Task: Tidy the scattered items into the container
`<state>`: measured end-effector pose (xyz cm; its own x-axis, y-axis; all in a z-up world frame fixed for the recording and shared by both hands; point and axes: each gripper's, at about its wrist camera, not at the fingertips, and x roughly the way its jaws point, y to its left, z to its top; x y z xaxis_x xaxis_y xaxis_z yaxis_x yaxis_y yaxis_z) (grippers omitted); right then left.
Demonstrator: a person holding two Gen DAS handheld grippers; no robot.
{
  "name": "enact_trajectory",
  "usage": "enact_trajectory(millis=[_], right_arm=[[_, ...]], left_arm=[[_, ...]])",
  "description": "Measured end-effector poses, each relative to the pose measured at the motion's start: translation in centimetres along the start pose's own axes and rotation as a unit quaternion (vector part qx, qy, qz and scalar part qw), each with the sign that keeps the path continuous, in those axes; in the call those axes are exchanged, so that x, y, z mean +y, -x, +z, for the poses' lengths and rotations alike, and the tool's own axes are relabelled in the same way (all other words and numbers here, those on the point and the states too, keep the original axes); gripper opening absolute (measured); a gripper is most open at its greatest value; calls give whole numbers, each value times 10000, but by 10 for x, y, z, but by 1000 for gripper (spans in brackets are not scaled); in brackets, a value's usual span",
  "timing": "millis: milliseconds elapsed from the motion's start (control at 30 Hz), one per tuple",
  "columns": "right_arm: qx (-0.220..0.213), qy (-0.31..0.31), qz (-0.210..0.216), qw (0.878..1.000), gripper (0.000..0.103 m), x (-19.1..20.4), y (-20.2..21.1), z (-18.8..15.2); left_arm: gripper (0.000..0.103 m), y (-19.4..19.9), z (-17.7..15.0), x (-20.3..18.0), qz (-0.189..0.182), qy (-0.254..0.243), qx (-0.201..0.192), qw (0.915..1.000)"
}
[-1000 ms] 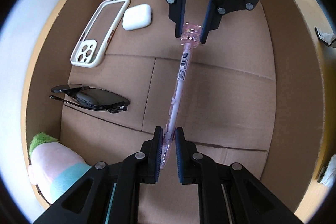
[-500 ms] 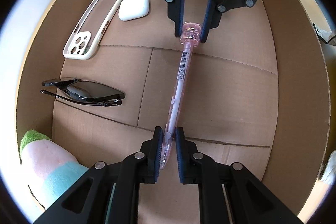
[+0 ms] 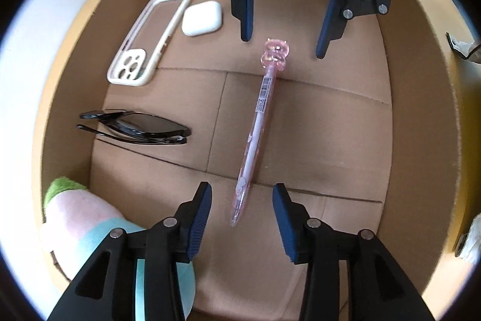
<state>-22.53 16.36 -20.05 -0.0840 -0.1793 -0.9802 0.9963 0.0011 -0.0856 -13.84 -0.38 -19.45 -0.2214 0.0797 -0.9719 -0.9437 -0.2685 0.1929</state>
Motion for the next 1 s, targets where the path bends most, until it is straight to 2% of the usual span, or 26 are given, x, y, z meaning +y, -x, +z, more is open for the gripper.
enact_trajectory(millis=[100, 233, 300, 433, 567, 633, 833, 900, 1000], right_arm=[[-108, -255, -22, 9996, 68, 4, 19, -5], [-345, -1009, 53, 9943, 74, 17, 49, -18], [-332, -1407, 92, 9895, 76, 23, 53, -26], [-179, -2414, 176, 9701, 76, 37, 37, -48], [-20, -3024, 184, 9530, 74, 58, 17, -55], [-50, -3420, 218, 9394, 72, 60, 18, -64], [11, -3720, 290, 9278, 73, 81, 18, -77], [47, -3790, 295, 9249, 74, 88, 19, -79], [7, -3939, 89, 9191, 76, 97, 32, -76]], left_arm=[[45, 17, -11, -6, 116, 188, 0, 9998], [47, 40, -36, -29, 24, 635, 11, 9980], [47, 52, -60, -33, -88, 825, 90, 9965], [47, 42, -79, -53, -472, 1176, 350, 9913], [47, 43, -87, -56, -509, 1815, 296, 9816], [47, 44, -90, -60, -565, 1937, 316, 9789], [47, 45, -100, -84, -712, 2150, 428, 9731], [47, 49, -103, -93, -605, 2193, 479, 9726], [47, 61, -104, -96, -236, 2326, 542, 9708]])
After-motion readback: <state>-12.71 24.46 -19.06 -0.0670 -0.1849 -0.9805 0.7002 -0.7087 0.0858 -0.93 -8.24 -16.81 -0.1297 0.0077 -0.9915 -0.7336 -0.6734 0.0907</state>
